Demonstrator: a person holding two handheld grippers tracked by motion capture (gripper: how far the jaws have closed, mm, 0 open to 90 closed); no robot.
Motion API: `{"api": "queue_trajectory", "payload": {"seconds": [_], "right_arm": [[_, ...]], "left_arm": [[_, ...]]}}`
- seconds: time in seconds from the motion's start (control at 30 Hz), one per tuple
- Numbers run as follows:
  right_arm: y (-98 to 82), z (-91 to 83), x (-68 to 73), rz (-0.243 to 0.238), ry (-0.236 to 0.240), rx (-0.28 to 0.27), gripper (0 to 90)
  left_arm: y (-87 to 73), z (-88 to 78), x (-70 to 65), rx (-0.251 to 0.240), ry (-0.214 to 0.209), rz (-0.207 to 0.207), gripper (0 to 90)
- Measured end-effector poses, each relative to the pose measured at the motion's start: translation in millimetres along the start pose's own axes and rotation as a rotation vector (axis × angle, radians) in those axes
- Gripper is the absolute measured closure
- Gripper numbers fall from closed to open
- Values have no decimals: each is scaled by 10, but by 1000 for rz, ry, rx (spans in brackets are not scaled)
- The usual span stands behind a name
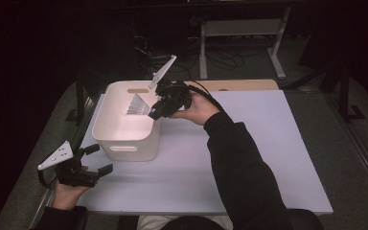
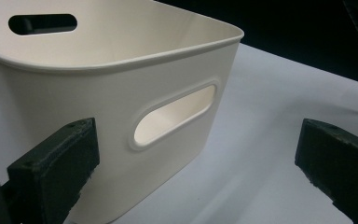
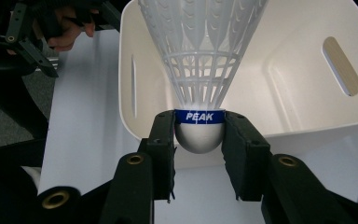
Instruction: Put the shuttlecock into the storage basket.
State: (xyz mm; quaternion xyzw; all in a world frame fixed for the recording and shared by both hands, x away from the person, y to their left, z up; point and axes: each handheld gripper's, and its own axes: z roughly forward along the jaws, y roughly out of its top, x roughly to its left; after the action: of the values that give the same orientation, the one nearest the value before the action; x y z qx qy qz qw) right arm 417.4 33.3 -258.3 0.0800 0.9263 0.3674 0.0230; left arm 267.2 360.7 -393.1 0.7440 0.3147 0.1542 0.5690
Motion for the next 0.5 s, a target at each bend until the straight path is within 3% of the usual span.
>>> {"api": "queue_trajectory", "payload": {"seconds": [0.5], "right_arm": [[78, 195, 16, -2, 30, 17, 640]], "left_arm": [[0, -3, -1, -1, -1, -2, 0]]}}
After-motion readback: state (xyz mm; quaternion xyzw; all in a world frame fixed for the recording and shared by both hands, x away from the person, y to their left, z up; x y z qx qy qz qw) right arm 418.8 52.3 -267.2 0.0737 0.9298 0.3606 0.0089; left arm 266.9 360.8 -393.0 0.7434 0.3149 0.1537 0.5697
